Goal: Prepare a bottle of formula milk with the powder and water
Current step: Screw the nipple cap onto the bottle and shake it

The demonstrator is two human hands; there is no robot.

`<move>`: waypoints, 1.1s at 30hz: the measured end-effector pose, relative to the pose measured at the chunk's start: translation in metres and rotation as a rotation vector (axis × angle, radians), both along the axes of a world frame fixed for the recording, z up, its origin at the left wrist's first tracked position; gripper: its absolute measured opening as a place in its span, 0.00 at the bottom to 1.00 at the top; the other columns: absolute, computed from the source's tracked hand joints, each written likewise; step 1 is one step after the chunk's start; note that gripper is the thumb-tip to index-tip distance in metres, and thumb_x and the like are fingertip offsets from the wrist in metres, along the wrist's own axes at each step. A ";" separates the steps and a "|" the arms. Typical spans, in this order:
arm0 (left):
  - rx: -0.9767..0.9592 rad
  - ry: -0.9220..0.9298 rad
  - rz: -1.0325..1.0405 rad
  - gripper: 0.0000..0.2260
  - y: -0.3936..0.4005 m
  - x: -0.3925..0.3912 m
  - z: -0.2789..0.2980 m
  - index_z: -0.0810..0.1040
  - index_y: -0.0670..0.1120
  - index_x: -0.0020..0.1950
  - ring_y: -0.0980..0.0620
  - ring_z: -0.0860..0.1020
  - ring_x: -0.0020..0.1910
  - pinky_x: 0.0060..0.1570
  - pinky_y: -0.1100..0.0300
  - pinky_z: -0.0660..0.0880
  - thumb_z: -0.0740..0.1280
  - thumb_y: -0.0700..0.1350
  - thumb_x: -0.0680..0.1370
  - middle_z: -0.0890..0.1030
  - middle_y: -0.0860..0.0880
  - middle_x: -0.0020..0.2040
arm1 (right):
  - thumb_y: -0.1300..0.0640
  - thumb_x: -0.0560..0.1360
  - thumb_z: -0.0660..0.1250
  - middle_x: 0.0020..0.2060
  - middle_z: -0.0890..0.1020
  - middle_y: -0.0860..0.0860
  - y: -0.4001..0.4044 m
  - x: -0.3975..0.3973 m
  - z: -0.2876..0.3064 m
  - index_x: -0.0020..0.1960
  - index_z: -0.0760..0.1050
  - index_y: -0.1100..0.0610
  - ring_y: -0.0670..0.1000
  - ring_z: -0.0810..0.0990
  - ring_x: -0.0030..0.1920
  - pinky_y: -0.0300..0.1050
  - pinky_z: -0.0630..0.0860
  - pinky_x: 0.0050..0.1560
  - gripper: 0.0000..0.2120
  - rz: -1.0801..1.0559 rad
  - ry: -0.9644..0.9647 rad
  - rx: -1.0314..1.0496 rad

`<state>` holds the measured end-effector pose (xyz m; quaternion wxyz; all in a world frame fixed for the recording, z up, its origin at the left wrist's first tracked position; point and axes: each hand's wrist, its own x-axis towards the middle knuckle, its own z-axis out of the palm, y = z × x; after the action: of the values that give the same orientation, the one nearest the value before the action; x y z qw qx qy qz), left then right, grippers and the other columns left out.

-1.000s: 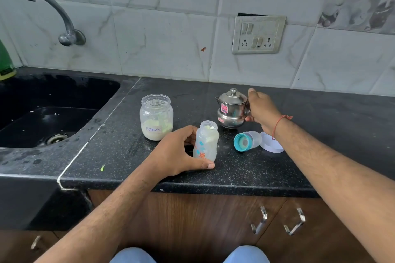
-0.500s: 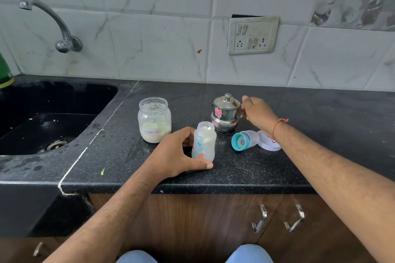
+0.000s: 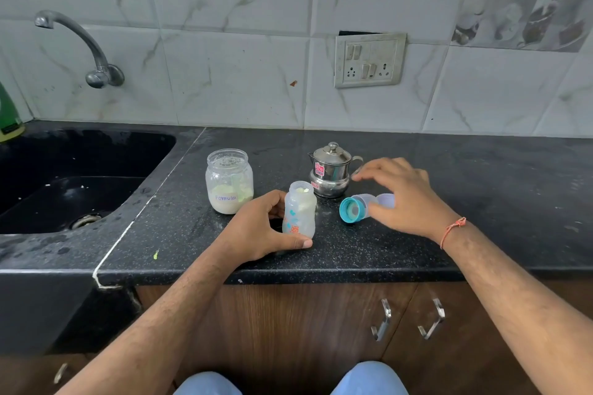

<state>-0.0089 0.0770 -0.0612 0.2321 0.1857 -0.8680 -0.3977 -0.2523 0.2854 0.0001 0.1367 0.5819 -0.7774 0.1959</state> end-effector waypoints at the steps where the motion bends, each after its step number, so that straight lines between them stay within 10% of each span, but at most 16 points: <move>1: -0.002 -0.004 0.001 0.31 0.000 0.000 0.000 0.79 0.61 0.61 0.65 0.84 0.57 0.65 0.60 0.80 0.90 0.56 0.63 0.87 0.61 0.56 | 0.38 0.70 0.64 0.69 0.72 0.35 0.002 0.002 0.000 0.71 0.72 0.36 0.44 0.66 0.71 0.56 0.65 0.62 0.29 -0.001 0.034 0.086; 12: -0.014 -0.016 0.017 0.32 0.002 0.001 0.002 0.80 0.59 0.63 0.66 0.84 0.57 0.65 0.60 0.81 0.90 0.56 0.64 0.87 0.61 0.57 | 0.38 0.68 0.74 0.68 0.70 0.32 -0.021 0.007 0.000 0.63 0.77 0.38 0.44 0.62 0.72 0.55 0.61 0.62 0.25 0.016 0.028 0.266; 21: -0.003 -0.004 0.014 0.32 0.001 0.001 0.001 0.80 0.60 0.62 0.65 0.84 0.57 0.65 0.59 0.81 0.90 0.55 0.63 0.87 0.62 0.56 | 0.57 0.70 0.82 0.59 0.86 0.39 -0.029 0.021 0.001 0.61 0.79 0.43 0.39 0.81 0.65 0.49 0.73 0.70 0.23 0.199 -0.666 -0.146; 25: -0.008 0.002 0.013 0.31 0.001 0.001 0.000 0.80 0.61 0.61 0.64 0.84 0.58 0.65 0.57 0.81 0.90 0.56 0.63 0.87 0.62 0.56 | 0.58 0.70 0.83 0.56 0.86 0.41 -0.037 0.033 0.018 0.60 0.80 0.41 0.43 0.83 0.57 0.38 0.74 0.56 0.24 0.238 -0.650 -0.153; 33: -0.012 -0.002 0.008 0.32 0.000 0.001 0.000 0.80 0.58 0.63 0.63 0.85 0.57 0.64 0.54 0.83 0.89 0.58 0.64 0.87 0.61 0.56 | 0.58 0.69 0.84 0.58 0.85 0.49 -0.055 0.058 0.025 0.60 0.84 0.49 0.46 0.83 0.56 0.47 0.81 0.61 0.21 0.356 -0.837 -0.120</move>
<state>-0.0077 0.0769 -0.0611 0.2339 0.1881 -0.8699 -0.3915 -0.1946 0.2307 0.0247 -0.1917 0.5681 -0.6410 0.4792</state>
